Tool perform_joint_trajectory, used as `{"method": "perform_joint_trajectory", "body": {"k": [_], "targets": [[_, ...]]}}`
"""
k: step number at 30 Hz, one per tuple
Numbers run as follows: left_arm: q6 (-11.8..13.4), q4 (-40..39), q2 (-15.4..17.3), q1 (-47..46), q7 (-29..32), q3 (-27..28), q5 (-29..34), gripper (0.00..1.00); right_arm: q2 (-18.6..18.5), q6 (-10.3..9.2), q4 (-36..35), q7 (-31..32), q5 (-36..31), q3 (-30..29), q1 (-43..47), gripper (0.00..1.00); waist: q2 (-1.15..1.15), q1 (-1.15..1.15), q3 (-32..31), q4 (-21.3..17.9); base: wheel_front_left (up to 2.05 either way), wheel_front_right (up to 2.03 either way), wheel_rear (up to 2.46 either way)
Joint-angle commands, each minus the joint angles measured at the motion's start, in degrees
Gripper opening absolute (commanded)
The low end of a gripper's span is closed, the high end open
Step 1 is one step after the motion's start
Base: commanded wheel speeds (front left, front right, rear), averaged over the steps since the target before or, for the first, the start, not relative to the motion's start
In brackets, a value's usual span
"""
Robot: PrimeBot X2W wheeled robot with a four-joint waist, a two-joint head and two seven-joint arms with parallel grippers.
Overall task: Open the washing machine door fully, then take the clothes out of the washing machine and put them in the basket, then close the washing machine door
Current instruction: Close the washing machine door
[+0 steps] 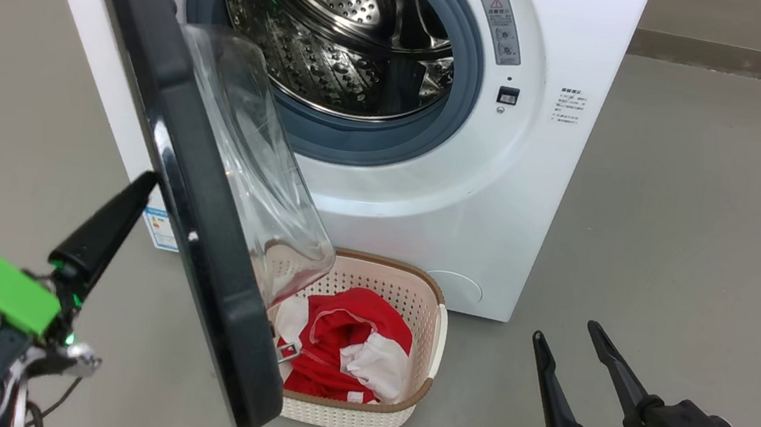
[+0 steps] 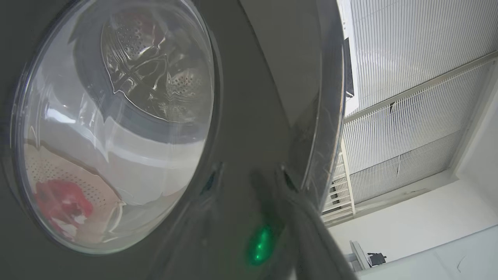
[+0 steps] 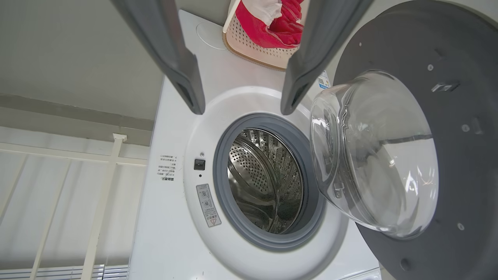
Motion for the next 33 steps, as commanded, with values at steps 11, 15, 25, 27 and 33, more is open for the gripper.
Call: {"method": "perform_joint_trajectory", "body": {"k": [11,15,25,27,33], "targets": [[-12.9,-0.7,5.0,7.1,-25.8,-4.6,28.2,1.00,0.1,0.37,-1.6,-0.4,0.3,0.9,-1.0,1.00,0.00,0.00,0.4,0.0,0.00,0.00,0.00],[-13.5,2.0,7.0,9.0,-36.7,-8.5,37.6,1.00,0.1,0.37,-1.7,-0.4,0.7,1.1,-1.2,1.00,0.00,0.00,0.5,0.0,0.00,0.00,0.00],[-13.7,8.2,8.9,12.1,-49.0,-10.7,50.2,1.00,0.1,0.37,-1.7,-0.4,1.2,1.4,-1.5,1.00,0.00,0.00,0.7,-0.8,0.00,0.00,0.00],[-13.7,6.7,8.2,12.4,-49.1,-9.4,52.6,1.00,0.1,0.37,-1.8,-0.4,1.2,1.3,-1.5,1.00,0.00,0.00,0.8,-0.9,0.00,0.00,0.00],[-13.8,3.9,5.6,15.2,-49.1,-7.5,59.7,1.00,0.1,0.37,-1.9,-0.4,1.5,1.3,-1.7,1.00,0.00,0.00,1.1,-1.0,0.00,0.00,0.00]]}}
